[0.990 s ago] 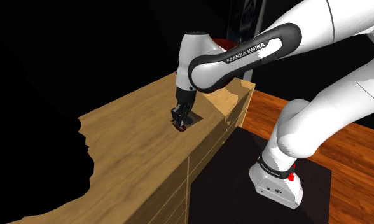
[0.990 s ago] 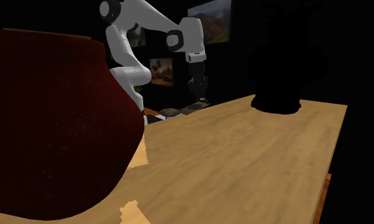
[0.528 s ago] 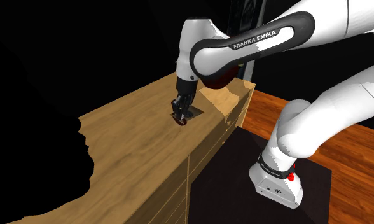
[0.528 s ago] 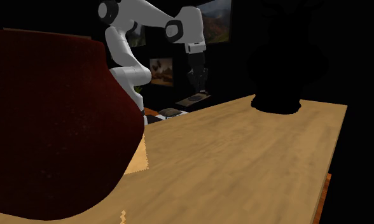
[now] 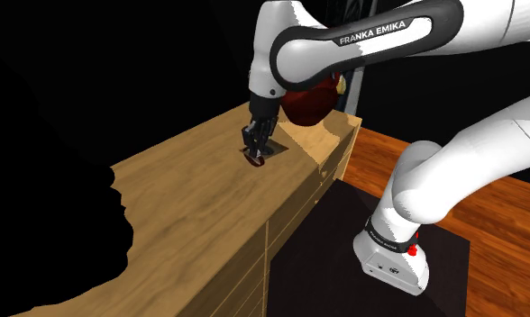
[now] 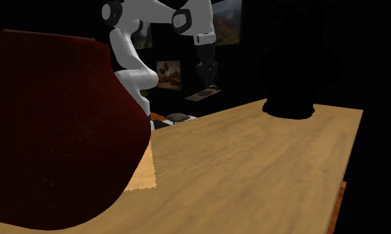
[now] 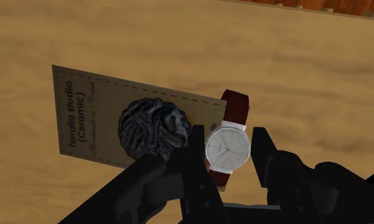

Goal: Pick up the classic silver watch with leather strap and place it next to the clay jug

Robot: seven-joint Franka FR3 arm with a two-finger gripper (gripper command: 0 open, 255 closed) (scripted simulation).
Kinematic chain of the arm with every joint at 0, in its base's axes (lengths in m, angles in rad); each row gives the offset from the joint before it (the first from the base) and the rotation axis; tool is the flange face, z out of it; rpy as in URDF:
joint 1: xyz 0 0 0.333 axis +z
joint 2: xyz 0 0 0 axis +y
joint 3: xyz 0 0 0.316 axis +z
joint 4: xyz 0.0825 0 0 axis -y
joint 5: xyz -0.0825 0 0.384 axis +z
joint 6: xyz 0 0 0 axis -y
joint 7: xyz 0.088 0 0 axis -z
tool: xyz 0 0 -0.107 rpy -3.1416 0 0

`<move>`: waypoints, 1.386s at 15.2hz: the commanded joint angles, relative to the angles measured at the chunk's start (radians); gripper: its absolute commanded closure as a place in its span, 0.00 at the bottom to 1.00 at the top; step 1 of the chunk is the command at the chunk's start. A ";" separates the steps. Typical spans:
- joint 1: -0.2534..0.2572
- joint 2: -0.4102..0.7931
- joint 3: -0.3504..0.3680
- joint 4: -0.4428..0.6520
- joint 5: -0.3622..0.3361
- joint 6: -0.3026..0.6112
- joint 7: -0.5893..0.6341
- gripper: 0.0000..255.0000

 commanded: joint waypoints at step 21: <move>-0.012 -0.004 -0.028 0.293 -0.032 -0.296 0.034 1.00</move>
